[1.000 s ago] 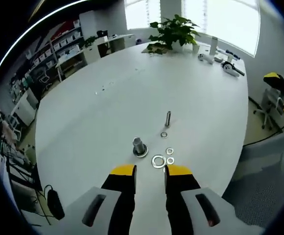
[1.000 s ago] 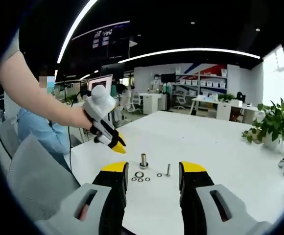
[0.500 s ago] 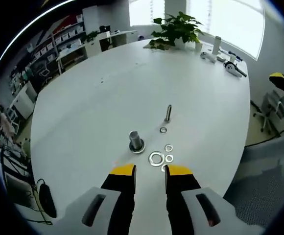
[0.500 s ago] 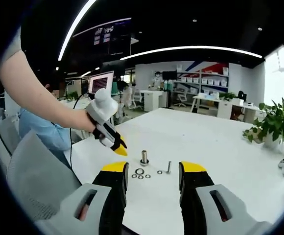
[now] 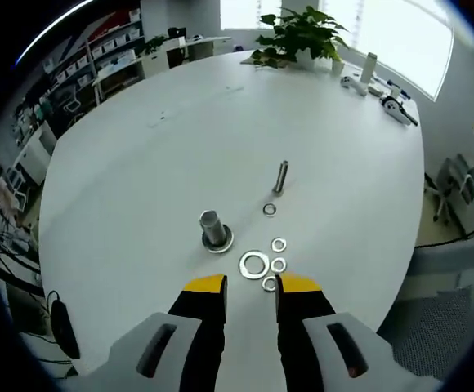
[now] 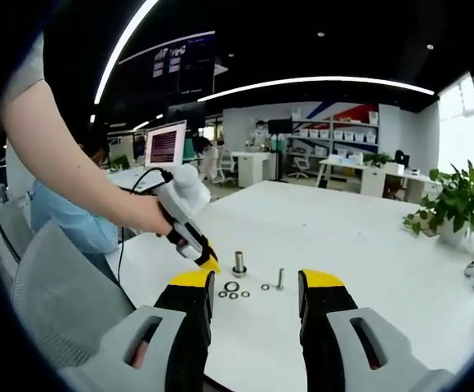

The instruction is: Place the washer onto the threaded stud by aligning its center hole with the stud, sliding it down to the base, and recovering from edge contact or off-axis alignment until the washer reaches the visible bottom stop.

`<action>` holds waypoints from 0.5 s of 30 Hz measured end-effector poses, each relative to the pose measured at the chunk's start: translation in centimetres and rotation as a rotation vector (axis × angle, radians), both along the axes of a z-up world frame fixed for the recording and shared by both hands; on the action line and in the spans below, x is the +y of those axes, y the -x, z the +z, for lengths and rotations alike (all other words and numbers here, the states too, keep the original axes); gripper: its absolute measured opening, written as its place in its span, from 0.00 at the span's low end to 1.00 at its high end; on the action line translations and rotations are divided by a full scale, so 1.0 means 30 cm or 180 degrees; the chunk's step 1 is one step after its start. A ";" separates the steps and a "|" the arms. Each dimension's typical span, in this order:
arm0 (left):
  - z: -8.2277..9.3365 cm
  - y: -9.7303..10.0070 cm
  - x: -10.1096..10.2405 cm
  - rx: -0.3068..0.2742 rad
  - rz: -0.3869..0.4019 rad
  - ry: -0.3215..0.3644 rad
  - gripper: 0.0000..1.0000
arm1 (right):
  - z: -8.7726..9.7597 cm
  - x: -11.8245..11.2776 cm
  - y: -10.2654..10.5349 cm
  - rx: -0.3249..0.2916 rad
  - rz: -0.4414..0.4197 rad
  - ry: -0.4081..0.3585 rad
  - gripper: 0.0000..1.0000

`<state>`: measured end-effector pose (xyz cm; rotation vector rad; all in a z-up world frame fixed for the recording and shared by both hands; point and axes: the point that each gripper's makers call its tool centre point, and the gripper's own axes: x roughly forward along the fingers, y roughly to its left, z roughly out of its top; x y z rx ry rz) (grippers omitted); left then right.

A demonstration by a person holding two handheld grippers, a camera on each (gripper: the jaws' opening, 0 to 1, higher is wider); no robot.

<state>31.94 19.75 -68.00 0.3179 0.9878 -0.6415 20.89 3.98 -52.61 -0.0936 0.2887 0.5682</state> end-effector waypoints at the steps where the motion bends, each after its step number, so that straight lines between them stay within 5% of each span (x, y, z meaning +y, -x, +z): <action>1: -0.010 0.000 0.007 0.0038 0.0039 -0.0015 0.21 | 0.000 0.000 0.000 0.0000 0.0003 0.0002 0.44; 6: -0.051 -0.015 0.012 0.0198 0.0398 0.0126 0.21 | -0.001 -0.009 -0.002 0.0009 -0.0028 -0.0014 0.44; 15: -0.106 -0.013 -0.012 0.0360 0.0487 0.0062 0.21 | -0.005 -0.011 -0.002 0.0047 -0.0032 -0.0062 0.44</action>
